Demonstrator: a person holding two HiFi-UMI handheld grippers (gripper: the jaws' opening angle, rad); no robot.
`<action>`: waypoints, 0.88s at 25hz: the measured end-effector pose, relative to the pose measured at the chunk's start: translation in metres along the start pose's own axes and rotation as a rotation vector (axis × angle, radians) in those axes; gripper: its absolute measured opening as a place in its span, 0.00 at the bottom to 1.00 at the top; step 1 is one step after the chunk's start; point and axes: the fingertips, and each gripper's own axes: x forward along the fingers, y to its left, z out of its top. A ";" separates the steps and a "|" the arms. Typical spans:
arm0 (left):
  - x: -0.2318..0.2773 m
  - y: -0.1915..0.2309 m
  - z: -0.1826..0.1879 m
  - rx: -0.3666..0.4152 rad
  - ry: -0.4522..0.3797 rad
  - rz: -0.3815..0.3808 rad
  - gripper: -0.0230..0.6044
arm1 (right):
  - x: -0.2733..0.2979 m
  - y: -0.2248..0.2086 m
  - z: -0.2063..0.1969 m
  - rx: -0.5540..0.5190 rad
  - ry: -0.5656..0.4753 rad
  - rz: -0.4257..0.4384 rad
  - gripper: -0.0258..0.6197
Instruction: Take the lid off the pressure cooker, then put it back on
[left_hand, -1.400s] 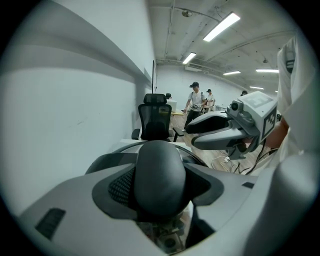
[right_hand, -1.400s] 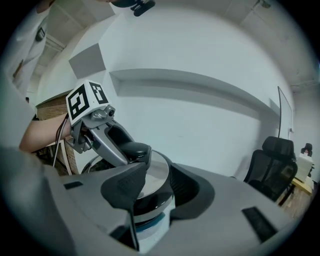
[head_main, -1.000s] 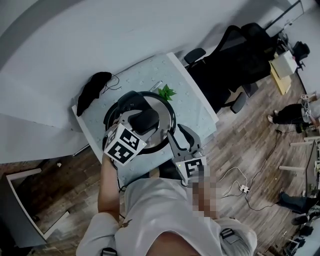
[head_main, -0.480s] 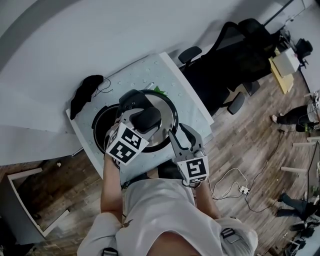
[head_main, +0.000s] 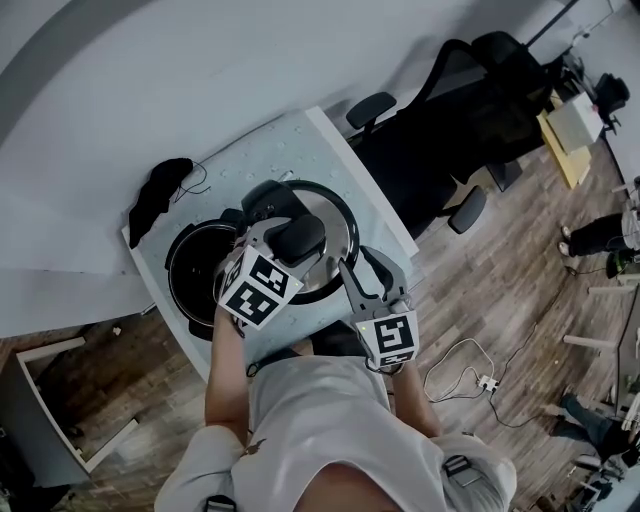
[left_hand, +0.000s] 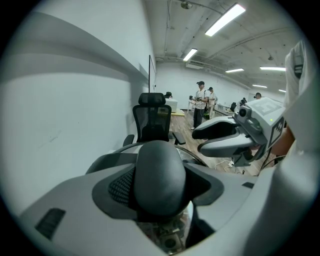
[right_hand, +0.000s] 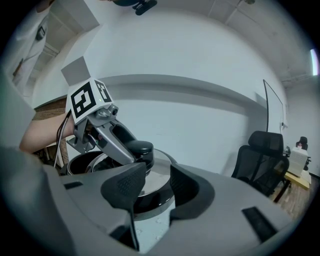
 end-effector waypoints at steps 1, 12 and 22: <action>0.005 -0.001 0.002 0.000 0.001 -0.002 0.48 | 0.000 -0.004 -0.001 0.002 0.001 -0.002 0.28; 0.050 -0.026 0.022 0.009 0.009 -0.040 0.48 | -0.018 -0.046 -0.023 0.023 0.023 -0.052 0.28; 0.090 -0.049 0.019 0.004 0.036 -0.058 0.48 | -0.028 -0.069 -0.047 0.041 0.062 -0.072 0.28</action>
